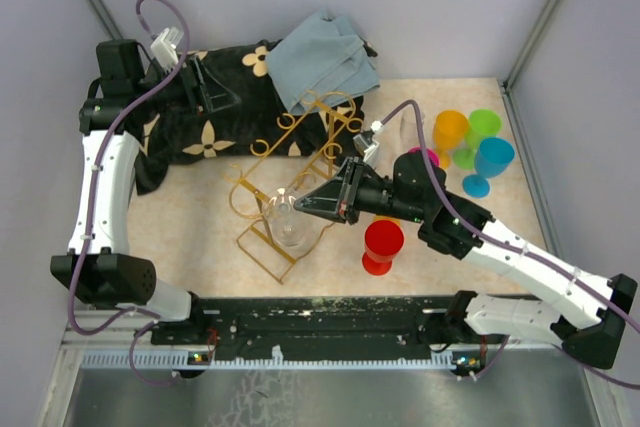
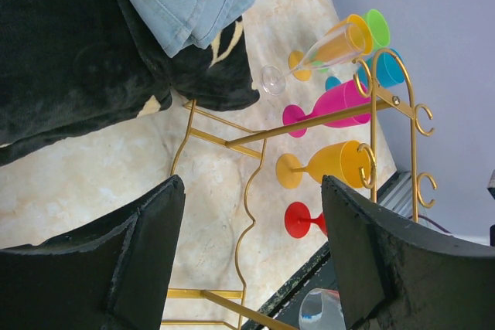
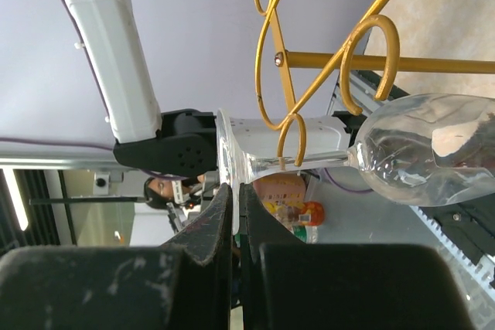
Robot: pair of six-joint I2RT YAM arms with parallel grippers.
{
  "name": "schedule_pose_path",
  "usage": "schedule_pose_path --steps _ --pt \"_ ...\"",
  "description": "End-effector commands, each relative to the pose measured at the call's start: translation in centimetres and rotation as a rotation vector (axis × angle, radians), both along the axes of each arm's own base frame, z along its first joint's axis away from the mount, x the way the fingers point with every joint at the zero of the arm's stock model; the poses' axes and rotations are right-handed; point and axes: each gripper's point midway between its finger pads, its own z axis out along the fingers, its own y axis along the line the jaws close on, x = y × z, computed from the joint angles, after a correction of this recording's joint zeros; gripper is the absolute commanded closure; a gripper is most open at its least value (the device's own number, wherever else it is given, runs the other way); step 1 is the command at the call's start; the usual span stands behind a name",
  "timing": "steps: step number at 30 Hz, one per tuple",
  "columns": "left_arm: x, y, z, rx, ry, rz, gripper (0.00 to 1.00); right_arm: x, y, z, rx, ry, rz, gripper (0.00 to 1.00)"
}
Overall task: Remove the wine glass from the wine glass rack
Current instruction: Pick up the wine glass from the wine rack.
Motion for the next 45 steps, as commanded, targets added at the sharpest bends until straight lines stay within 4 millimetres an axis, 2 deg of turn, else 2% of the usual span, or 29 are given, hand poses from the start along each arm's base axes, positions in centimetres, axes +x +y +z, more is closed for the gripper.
schedule_pose_path --steps 1,6,10,18,28,35,42,45 --pt "-0.3 0.1 0.7 0.000 -0.037 -0.018 0.23 -0.9 -0.4 3.9 0.119 -0.066 0.020 1.00" --pt "-0.2 0.0 1.0 -0.003 -0.042 -0.020 0.23 -1.1 -1.2 4.2 0.122 -0.068 0.001 1.00" --pt "-0.1 0.0 2.0 -0.004 -0.067 -0.017 0.23 -1.4 -2.2 4.1 0.107 -0.064 -0.022 1.00" --pt "0.0 -0.2 3.4 -0.018 -0.095 -0.025 0.23 -2.1 -4.8 3.6 0.083 -0.044 -0.073 1.00" --pt "0.3 -0.8 6.3 -0.059 -0.156 -0.064 0.23 -2.7 -8.8 4.9 0.066 -0.057 -0.173 1.00" --pt "-0.9 -2.2 9.9 -0.133 -0.243 -0.165 0.24 -2.6 -11.6 7.9 0.075 -0.122 -0.264 1.00" --pt "-3.0 -3.7 13.0 -0.213 -0.315 -0.277 0.23 -3.3 -15.7 13.7 0.114 -0.228 -0.358 1.00" --pt "-4.0 -4.3 13.8 -0.254 -0.325 -0.316 0.23 -3.5 -17.1 15.5 0.115 -0.265 -0.390 1.00"
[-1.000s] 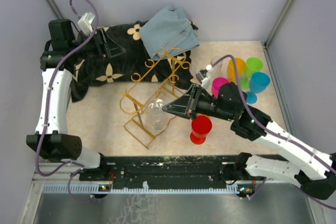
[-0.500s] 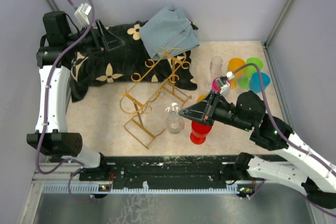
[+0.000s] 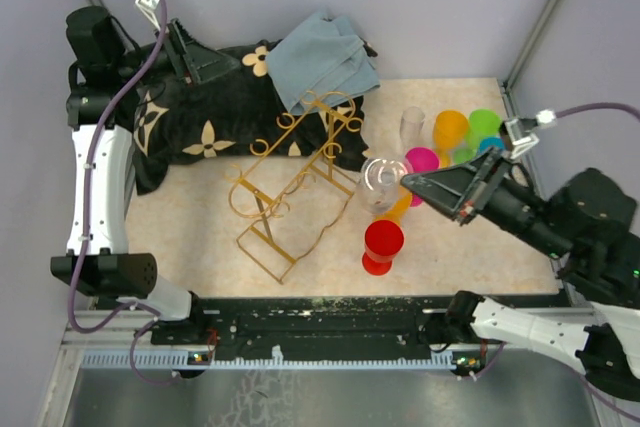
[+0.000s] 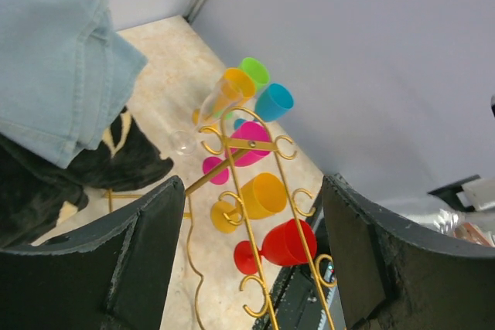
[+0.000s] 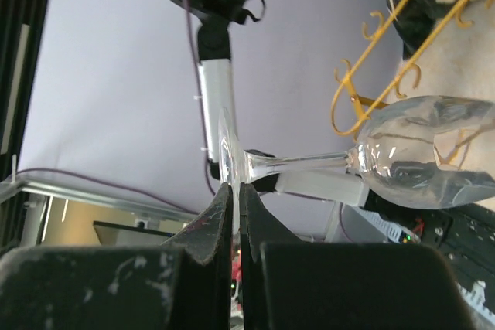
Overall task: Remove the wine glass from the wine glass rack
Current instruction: Pick up the wine glass from the wine rack.
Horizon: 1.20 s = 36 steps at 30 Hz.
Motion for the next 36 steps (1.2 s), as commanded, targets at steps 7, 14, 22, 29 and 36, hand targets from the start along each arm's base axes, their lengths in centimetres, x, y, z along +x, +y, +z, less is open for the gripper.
schedule_pose_path --steps 7,14,22,29,36 --pt "-4.4 -3.4 4.6 -0.124 -0.060 -0.196 0.22 -0.8 -3.1 7.0 0.127 -0.182 -0.067 1.00" --pt "-7.6 -7.4 4.3 -0.231 0.053 -0.364 0.22 -0.4 -1.1 12.2 0.225 -0.345 -0.041 1.00" --pt "-9.3 -8.3 4.7 -0.294 0.105 -0.447 0.21 0.1 1.6 17.5 0.341 -0.533 -0.013 1.00" --pt "-11.4 -7.8 7.2 -0.347 0.091 -0.500 0.20 0.5 3.3 18.5 0.412 -0.588 0.010 1.00" --pt "-12.9 -7.6 8.3 -0.373 0.083 -0.530 0.20 0.2 3.8 19.4 0.506 -0.656 0.026 1.00"
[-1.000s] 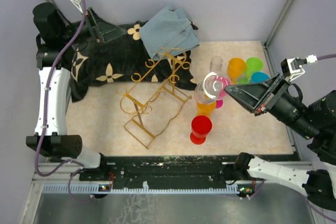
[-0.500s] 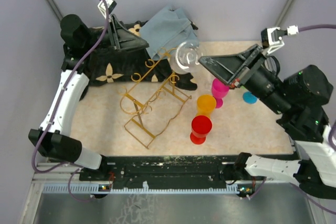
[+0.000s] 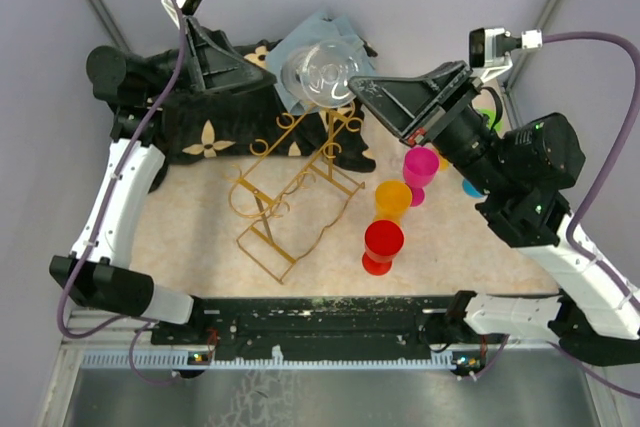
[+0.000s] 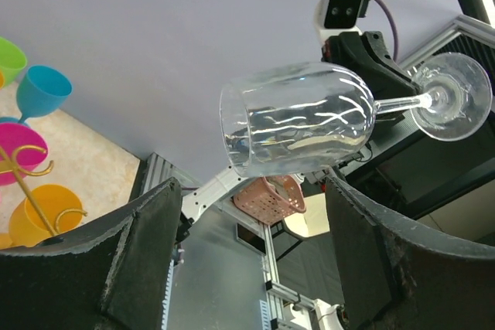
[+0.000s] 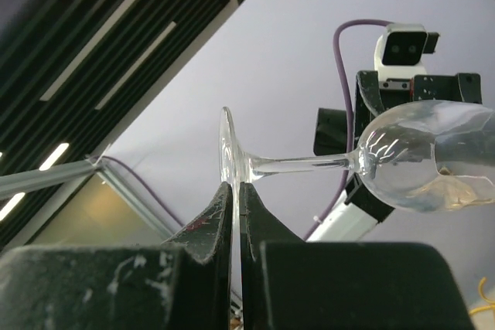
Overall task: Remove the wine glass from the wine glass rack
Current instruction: Pick up the wine glass from the wine rack.
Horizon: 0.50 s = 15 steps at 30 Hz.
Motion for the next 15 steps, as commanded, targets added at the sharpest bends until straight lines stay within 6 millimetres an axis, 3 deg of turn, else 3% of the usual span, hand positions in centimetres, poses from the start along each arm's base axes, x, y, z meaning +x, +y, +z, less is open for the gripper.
schedule_pose_path --steps 1,15 --pt "-2.4 0.6 1.7 -0.033 -0.060 -0.028 0.20 -3.0 -2.6 5.0 0.199 -0.173 0.041 1.00" --pt "-3.4 2.3 5.2 -0.103 -0.144 0.021 0.22 -2.3 -0.3 3.2 0.241 -0.152 0.118 1.00"
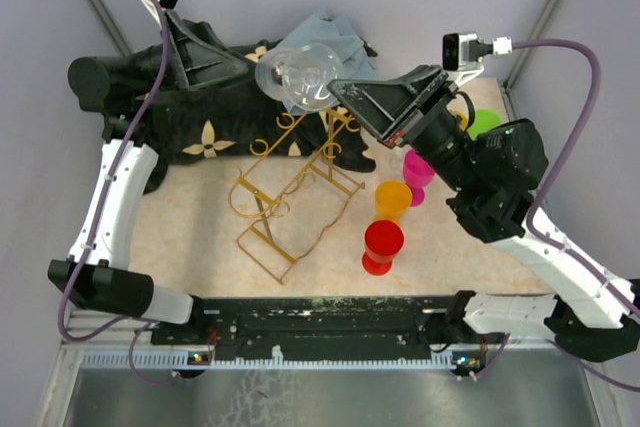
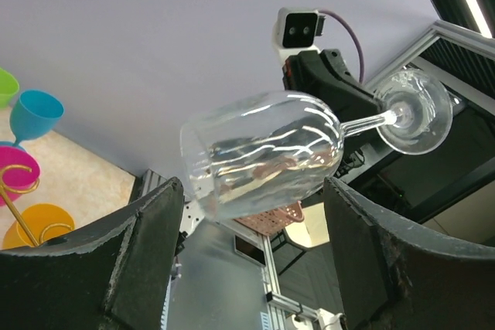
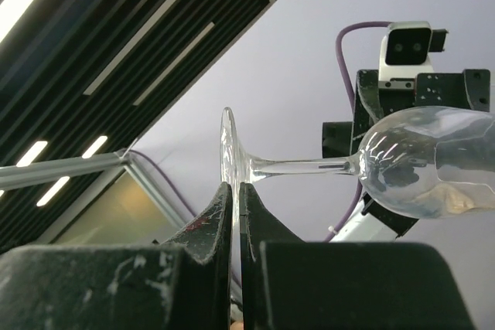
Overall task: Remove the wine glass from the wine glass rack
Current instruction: Pick up the wine glass from the wine rack.
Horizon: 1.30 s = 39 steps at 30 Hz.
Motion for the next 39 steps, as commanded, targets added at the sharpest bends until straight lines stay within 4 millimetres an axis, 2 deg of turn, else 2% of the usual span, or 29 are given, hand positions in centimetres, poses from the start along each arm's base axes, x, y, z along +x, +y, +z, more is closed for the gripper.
schedule_pose_path --steps 1,6,16,21,34,39 --pt "-2.0 1.0 2.9 -0.053 -0.109 0.023 0.22 -2.1 -1.9 2.8 0.142 -0.079 0.051 1.00" --pt "-3.0 1.3 3.6 -0.073 -0.145 0.014 0.23 -1.9 -1.5 2.4 0.165 -0.078 0.067 1.00" --pt "-3.9 1.4 3.5 -0.079 -0.138 -0.005 0.26 -2.2 -0.9 2.8 0.205 -0.125 0.100 1.00" --pt "-4.2 1.5 3.7 -0.083 -0.139 -0.010 0.30 -1.9 -0.4 2.2 0.192 -0.120 0.099 1.00" --pt "-6.5 1.8 5.0 -0.094 -0.168 -0.014 0.55 0.4 -0.9 -2.1 0.236 -0.053 0.097 1.00" --pt "-7.0 1.9 5.2 -0.097 -0.171 -0.017 0.58 1.0 -1.1 -3.3 0.248 -0.039 0.096 1.00"
